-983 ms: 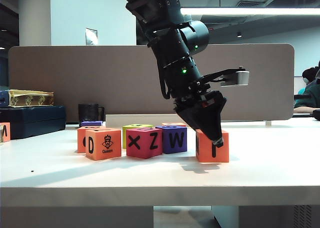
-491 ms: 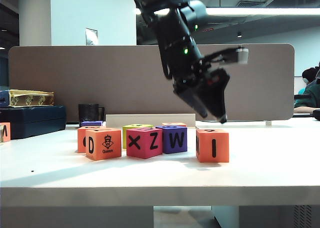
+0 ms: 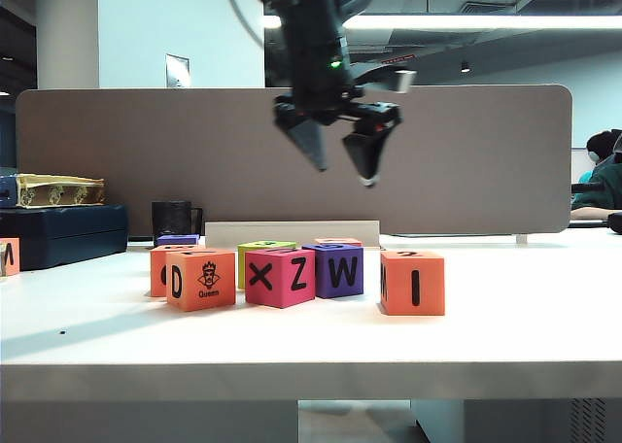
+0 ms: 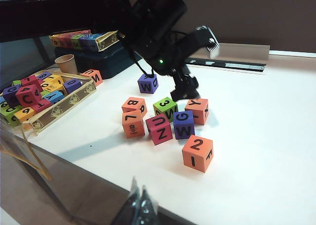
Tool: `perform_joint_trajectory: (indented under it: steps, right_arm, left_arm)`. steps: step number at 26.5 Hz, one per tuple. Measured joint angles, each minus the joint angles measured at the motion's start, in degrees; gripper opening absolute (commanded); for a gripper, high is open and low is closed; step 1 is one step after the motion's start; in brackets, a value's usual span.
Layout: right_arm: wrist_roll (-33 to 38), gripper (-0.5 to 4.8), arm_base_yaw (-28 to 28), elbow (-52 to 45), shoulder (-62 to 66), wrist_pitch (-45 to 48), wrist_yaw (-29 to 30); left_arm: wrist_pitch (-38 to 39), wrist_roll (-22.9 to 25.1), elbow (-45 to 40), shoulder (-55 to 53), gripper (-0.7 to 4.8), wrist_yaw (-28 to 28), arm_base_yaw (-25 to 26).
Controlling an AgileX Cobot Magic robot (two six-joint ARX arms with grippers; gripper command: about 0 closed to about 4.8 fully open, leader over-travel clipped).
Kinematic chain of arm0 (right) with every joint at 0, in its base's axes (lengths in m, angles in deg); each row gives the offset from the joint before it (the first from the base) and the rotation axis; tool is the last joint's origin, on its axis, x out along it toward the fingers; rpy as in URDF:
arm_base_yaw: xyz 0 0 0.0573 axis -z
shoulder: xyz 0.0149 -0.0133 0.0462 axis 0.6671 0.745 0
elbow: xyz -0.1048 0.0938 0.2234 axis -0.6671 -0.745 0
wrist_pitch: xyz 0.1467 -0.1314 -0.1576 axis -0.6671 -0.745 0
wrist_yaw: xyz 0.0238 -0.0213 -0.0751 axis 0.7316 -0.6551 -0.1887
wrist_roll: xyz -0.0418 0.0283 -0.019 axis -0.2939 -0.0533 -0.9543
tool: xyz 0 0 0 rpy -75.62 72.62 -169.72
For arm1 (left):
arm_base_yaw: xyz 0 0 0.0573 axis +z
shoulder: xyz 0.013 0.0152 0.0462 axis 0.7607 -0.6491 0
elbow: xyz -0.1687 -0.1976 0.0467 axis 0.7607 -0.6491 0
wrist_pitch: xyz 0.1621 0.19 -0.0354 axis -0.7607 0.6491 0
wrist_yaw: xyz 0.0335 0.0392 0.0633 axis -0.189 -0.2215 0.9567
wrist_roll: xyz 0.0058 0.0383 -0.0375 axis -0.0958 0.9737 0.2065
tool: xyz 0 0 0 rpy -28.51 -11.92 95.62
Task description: Select the appropriate blocks from the scattered letter blocks on the table and arrange them in a row to spell out "23".
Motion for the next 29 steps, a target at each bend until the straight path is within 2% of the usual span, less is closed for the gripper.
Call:
perform_joint_trajectory:
  steps: [1, 6, 11, 14, 22, 29]
  right_arm:
    - [0.0, -0.01, 0.0, -0.17, 0.02, -0.07, -0.04]
    - [0.0, -0.01, 0.0, -0.2, 0.92, -0.13, -0.02]
    - [0.0, -0.01, 0.0, -0.48, 1.09, -0.35, 0.0]
    - [-0.02, -0.01, 0.0, -1.73, 1.2, -0.63, 0.0]
    - [0.0, -0.01, 0.0, -2.1, 1.38, -0.44, 0.0]
    - [-0.02, -0.01, 0.0, -2.1, 1.4, -0.46, 0.0]
  left_arm:
    - [0.42, -3.48, 0.0, 0.0, 4.58, -0.15, 1.84]
    - [0.9, -10.91, 0.02, 0.0, 4.58, -5.27, 7.1]
    - [1.97, -15.96, 0.09, -0.02, 4.58, -9.31, 10.97]
    - [4.52, -17.07, 0.11, -0.11, 4.58, -10.54, 12.09]
    - [11.85, -16.35, 0.09, -2.4, 4.58, -13.31, 11.61]
    - [12.72, -15.23, 0.09, -4.85, 4.56, -13.31, 11.63]
